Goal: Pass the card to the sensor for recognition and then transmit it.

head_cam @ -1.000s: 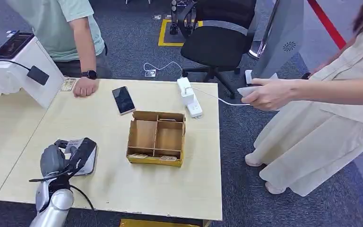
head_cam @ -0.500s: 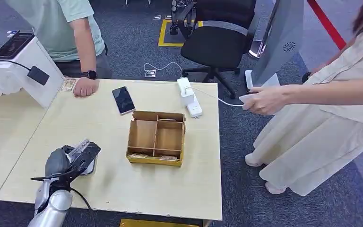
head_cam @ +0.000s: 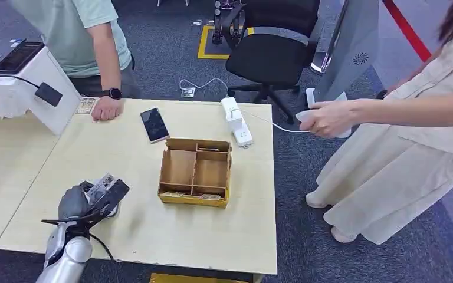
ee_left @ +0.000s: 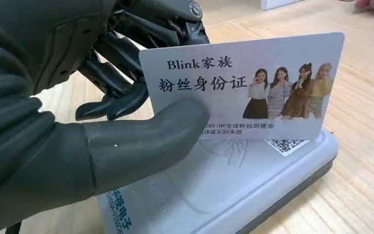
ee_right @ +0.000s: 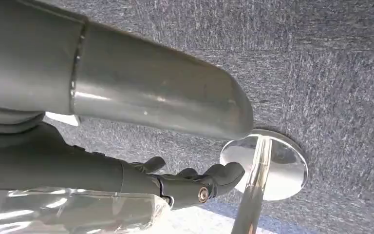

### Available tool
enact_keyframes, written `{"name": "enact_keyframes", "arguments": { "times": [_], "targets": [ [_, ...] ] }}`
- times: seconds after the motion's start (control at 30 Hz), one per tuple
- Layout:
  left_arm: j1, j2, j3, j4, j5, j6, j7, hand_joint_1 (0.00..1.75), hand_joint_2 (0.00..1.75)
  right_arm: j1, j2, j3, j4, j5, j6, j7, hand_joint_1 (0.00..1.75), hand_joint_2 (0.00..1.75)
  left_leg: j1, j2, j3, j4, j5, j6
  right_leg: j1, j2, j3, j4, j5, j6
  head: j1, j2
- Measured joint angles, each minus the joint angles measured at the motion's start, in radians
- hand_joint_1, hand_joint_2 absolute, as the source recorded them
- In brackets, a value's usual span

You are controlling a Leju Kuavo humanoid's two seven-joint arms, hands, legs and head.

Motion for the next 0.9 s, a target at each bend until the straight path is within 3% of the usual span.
{"name": "enact_keyframes", "arguments": {
  "times": [0.9],
  "targets": [
    [-0.008, 0.000, -0.012, 0.006, 0.016, -0.003, -0.011, 1.75, 1.75, 0.000, 0.000, -0.005, -0.002, 0.005, 0.000, -0.003, 0.00, 0.00, 0.000, 0.000, 0.002, 0.000, 0.000, 0.000, 0.000, 0.000, 0.002, 0.000, 0.000, 0.000, 0.000, 0.000]
  ]
}}
